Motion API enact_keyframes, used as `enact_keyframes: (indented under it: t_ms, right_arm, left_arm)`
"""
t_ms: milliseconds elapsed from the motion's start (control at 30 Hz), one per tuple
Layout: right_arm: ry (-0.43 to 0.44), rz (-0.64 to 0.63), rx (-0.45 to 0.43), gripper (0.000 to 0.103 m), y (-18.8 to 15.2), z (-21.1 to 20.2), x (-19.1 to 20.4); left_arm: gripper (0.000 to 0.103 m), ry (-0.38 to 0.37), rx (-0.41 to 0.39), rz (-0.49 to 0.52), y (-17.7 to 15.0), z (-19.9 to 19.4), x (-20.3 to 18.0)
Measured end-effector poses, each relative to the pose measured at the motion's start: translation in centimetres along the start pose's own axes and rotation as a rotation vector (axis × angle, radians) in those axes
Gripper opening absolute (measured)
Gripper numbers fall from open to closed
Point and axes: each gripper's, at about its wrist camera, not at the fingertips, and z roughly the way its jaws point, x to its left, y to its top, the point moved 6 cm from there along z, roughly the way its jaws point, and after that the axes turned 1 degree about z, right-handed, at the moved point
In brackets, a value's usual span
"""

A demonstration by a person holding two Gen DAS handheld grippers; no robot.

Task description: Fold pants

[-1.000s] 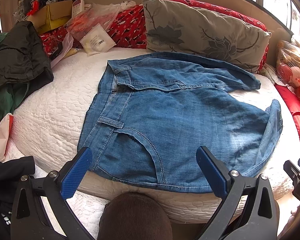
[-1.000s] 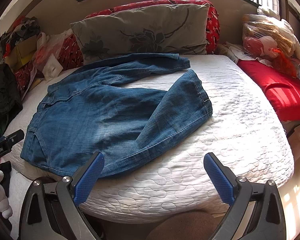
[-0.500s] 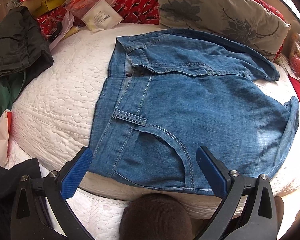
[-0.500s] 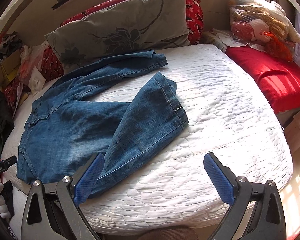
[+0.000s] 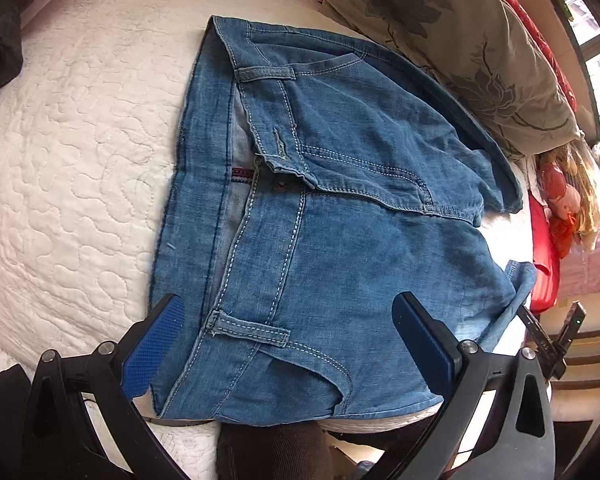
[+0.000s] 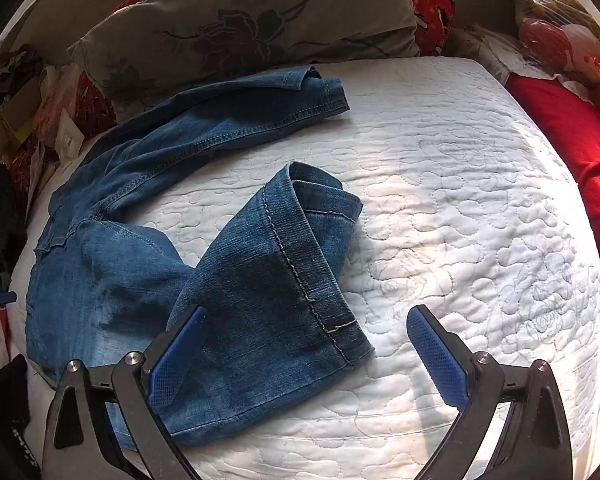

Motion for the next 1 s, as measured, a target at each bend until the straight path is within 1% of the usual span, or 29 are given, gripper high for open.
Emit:
enact_keyframes:
  t_ms: [67, 133, 200, 233, 267, 300, 333, 367, 400, 467, 500, 533, 600, 633, 667, 700, 733, 767, 800, 833, 900, 933, 1000]
  right_arm:
    - [0.011, -0.026, 0.022, 0.098, 0.0, 0.9, 0.3]
    - [0.035, -0.039, 0.036, 0.080, -0.2, 1.3, 0.6]
    - [0.070, -0.026, 0.068, 0.032, -0.5, 1.6, 0.7]
    - [0.075, -0.013, 0.077, 0.025, -0.6, 1.5, 0.5]
    - [0.077, -0.002, 0.072, 0.021, -0.7, 1.1, 0.3]
    - [0.085, 0.009, 0.059, 0.016, -0.8, 0.4, 0.1]
    - [0.092, 0.024, 0.050, 0.014, -1.1, -0.5, -0.2]
    - [0.095, 0.044, 0.040, 0.014, -1.3, -1.4, -0.6]
    - [0.103, 0.077, 0.023, 0.013, -1.8, -2.4, -1.1]
    - [0.128, 0.179, 0.007, 0.013, -3.7, -4.0, -3.0]
    - [0.135, 0.235, 0.014, 0.013, -5.0, -4.3, -4.2]
    - [0.129, 0.286, 0.024, 0.013, -6.5, -4.4, -5.4]
    - [0.096, 0.344, 0.078, 0.014, -9.6, -3.6, -7.4]
    - [0.099, 0.377, 0.089, 0.014, -10.8, -3.5, -8.1]
    - [0.132, 0.418, 0.074, 0.014, -11.5, -3.8, -8.5]
    - [0.149, 0.451, 0.060, 0.019, -11.7, -4.3, -8.7]
    - [0.143, 0.472, 0.049, 0.022, -11.7, -4.8, -8.9]
    - [0.127, 0.482, 0.041, 0.027, -11.5, -5.4, -9.0]
    - [0.116, 0.478, 0.030, 0.029, -11.1, -6.0, -8.9]
    - [0.098, 0.462, 0.010, 0.029, -10.4, -6.8, -8.8]
    - [0.062, 0.413, -0.038, 0.031, -8.3, -8.3, -8.1]
    - [0.064, 0.389, -0.062, 0.034, -6.9, -8.9, -7.6]
    - [0.069, 0.355, -0.104, 0.045, -3.8, -9.6, -6.8]
  left_arm:
    - [0.103, 0.015, 0.037, 0.003, 0.4, 1.2, -0.1]
    - [0.103, 0.058, 0.077, 0.019, 0.4, 2.8, 0.0]
    - [0.103, 0.106, 0.108, 0.033, 0.1, 4.3, 0.0]
    - [0.103, 0.138, 0.098, 0.053, 0.1, 4.5, -0.2]
    - [0.101, 0.161, 0.087, 0.076, -0.1, 4.5, -0.7]
    - [0.091, 0.179, 0.087, 0.101, -0.5, 4.4, -1.2]
    - [0.084, 0.205, 0.090, 0.130, -0.8, 4.3, -1.6]
    - [0.071, 0.239, 0.092, 0.159, -1.3, 4.1, -1.9]
    - [0.061, 0.268, 0.098, 0.184, -1.8, 4.0, -2.0]
    - [0.059, 0.319, 0.106, 0.210, -2.7, 4.1, -1.7]
    - [0.059, 0.327, 0.103, 0.216, -3.1, 4.2, -1.5]
    - [0.059, 0.321, 0.094, 0.221, -3.4, 4.2, -1.4]
    - [0.059, 0.319, 0.087, 0.213, -3.7, 4.1, -1.5]
    - [0.059, 0.319, 0.086, 0.206, -3.9, 4.1, -1.5]
    - [0.059, 0.320, 0.084, 0.205, -3.9, 4.1, -1.5]
    - [0.059, 0.321, 0.082, 0.205, -4.1, 4.1, -1.5]
    - [0.059, 0.319, 0.085, 0.203, -4.2, 4.1, -1.5]
    - [0.059, 0.313, 0.092, 0.198, -4.1, 3.8, -0.7]
    - [0.059, 0.299, 0.092, 0.192, -4.2, 3.5, -0.6]
    - [0.059, 0.286, 0.087, 0.187, -4.2, 3.2, -0.7]
    - [0.059, 0.245, 0.065, 0.170, -3.9, 1.8, -0.5]
    - [0.059, 0.220, 0.051, 0.154, -3.4, 0.7, 0.3]
    - [0.059, 0.172, 0.021, 0.109, -1.7, -1.0, 0.9]
